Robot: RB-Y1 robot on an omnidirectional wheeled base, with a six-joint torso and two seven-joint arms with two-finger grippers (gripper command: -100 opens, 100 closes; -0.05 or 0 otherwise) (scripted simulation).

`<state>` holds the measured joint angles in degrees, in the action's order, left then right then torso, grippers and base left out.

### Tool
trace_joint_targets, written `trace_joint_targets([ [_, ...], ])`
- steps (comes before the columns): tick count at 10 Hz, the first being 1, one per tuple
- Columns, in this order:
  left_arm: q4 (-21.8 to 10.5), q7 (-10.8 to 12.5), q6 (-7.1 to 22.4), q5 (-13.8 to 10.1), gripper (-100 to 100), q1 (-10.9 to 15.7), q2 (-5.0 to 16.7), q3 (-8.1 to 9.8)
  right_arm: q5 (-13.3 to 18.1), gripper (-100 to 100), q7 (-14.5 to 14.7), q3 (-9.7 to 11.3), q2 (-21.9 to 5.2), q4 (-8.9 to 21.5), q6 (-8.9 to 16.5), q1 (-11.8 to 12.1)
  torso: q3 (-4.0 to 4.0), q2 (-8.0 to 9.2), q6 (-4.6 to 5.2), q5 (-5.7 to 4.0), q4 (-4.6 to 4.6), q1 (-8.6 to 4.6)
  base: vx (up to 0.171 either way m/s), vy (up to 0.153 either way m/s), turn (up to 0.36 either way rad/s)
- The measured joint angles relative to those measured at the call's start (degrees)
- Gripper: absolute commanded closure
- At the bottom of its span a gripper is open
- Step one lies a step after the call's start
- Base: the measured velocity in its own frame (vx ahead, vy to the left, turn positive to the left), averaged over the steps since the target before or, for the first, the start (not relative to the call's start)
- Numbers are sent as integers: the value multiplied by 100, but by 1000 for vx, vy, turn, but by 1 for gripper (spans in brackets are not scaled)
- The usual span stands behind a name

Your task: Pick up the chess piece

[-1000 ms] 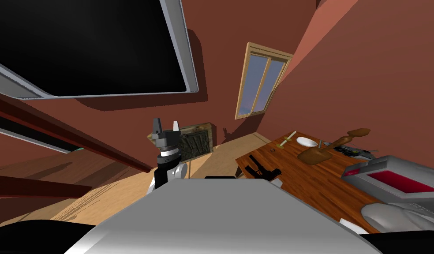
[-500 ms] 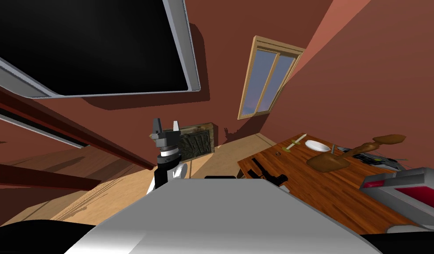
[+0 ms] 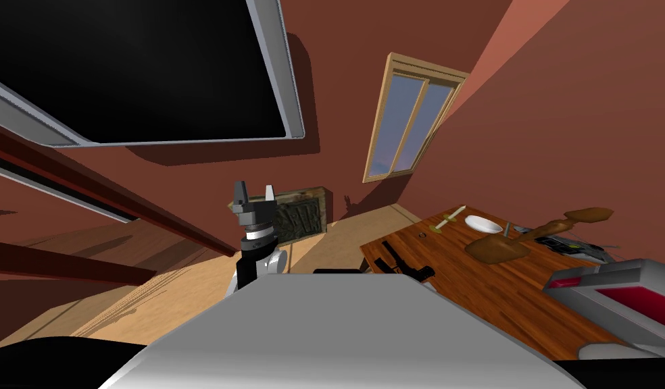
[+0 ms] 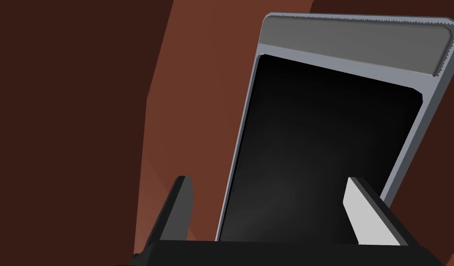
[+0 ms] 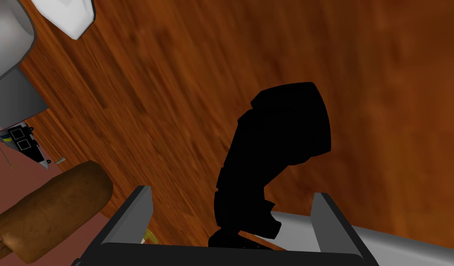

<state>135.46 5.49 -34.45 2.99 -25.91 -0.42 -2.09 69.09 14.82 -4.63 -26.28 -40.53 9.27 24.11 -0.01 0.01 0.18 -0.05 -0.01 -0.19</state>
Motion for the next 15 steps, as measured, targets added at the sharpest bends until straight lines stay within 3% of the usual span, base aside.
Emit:
trace_joint_targets([
  [2, 0, 0, 0, 0, 0, 0, -1, -1, 286, -100, -193, -85, 47, 56, -26, -30, -7, -13, 0, 8, -3, 34, 0, 0, 0],
  [3, 0, 0, 0, 0, 0, 0, -1, -1, 296, 100, -200, -86, 48, 56, -27, -30, -9, -15, 0, 9, -3, 36, 0, 0, 0],
  [7, 0, 0, 0, 0, 0, 0, -1, -1, 296, 100, -197, -85, 46, 56, -28, -30, -8, -15, 1, 8, -3, 35, 0, 0, 0],
  [8, 0, 0, 0, 0, 0, 0, -1, -1, 296, 0, -198, -86, 46, 56, -28, -30, -8, -15, 0, 8, -3, 36, 0, 0, 0],
  [9, 0, 0, 0, 0, 0, 0, -1, -1, 296, 100, -198, -86, 46, 56, -28, -30, -8, -15, 0, 8, -3, 36, 40, 69, -26],
  [10, 0, 0, 0, 0, 0, -1, -1, -1, -56, 100, 21, -31, -57, -92, -54, 102, -13, -23, 4, 13, -5, 59, 42, 92, -36],
  [13, 1, 0, 0, 0, 0, 0, -1, -1, 295, 100, -238, -140, -91, -6, -181, 101, -11, -19, -1, 12, -3, 50, 21, 51, -5],
  [14, 0, 0, 0, 0, 0, -1, -1, -1, 670, 100, -452, -294, -119, 31, -299, 134, -15, -25, 2, 16, -7, 64, 37, 80, -35],
  [15, 1, 0, 0, 0, 0, -1, -1, -1, 256, 100, -281, -171, -222, -74, -312, 232, -15, -26, 1, 16, -5, 70, 11, 30, -12],
])
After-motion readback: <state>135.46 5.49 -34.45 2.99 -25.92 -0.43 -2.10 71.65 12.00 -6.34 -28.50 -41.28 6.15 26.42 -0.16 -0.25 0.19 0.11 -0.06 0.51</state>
